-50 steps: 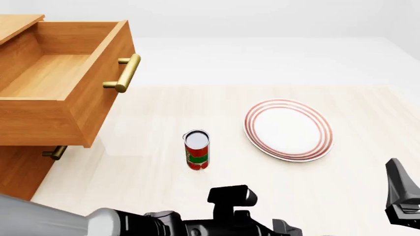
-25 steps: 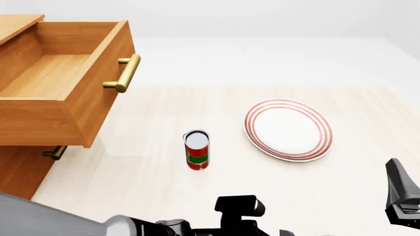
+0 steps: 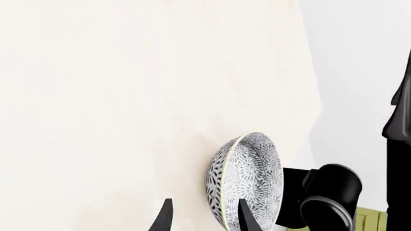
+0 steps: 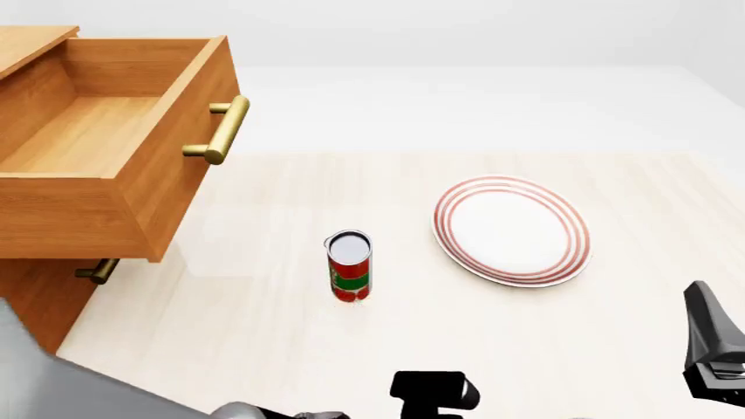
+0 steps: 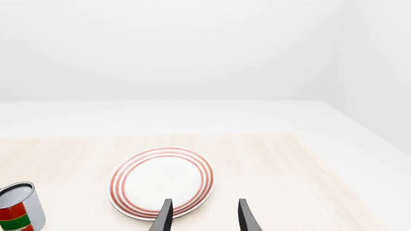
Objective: Put the bowl in the top drawer of the cabinet.
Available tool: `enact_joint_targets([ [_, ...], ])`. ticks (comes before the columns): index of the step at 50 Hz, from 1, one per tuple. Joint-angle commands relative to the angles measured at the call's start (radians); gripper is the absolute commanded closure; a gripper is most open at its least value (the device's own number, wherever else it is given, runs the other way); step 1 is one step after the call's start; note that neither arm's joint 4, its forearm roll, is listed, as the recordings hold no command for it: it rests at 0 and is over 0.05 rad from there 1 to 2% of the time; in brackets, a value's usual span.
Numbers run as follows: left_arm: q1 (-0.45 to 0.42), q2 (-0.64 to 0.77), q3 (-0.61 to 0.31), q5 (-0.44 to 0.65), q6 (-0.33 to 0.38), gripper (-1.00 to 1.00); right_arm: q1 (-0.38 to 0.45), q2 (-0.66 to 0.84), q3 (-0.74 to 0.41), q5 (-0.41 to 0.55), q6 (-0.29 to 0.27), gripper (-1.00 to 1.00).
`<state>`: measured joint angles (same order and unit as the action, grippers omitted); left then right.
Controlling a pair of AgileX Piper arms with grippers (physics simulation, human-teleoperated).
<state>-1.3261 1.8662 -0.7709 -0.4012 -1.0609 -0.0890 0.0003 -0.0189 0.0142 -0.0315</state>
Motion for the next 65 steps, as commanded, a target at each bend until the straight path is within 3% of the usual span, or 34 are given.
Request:
enact_joint_targets([
  [1,-0.011,0.025,-0.003,-0.009,-0.01,-1.0,0.0,0.0,0.0,0.0,0.0,-1.0],
  [36,-0.039,0.079,-0.056,-0.007,-0.014,-1.0,0.0,0.0,0.0,0.0,0.0,-1.0],
  [61,-0.042,0.113,-0.042,-0.055,-0.048,-1.0,0.0,0.0,0.0,0.0,0.0,-1.0],
  [62,-0.031,0.112,-0.05,-0.043,-0.036,1.0,0.0,0.0,0.0,0.0,0.0,-1.0],
  [65,-0.031,0.097,-0.047,-0.041,-0.032,1.0,0.0,0.0,0.0,0.0,0.0,-1.0],
])
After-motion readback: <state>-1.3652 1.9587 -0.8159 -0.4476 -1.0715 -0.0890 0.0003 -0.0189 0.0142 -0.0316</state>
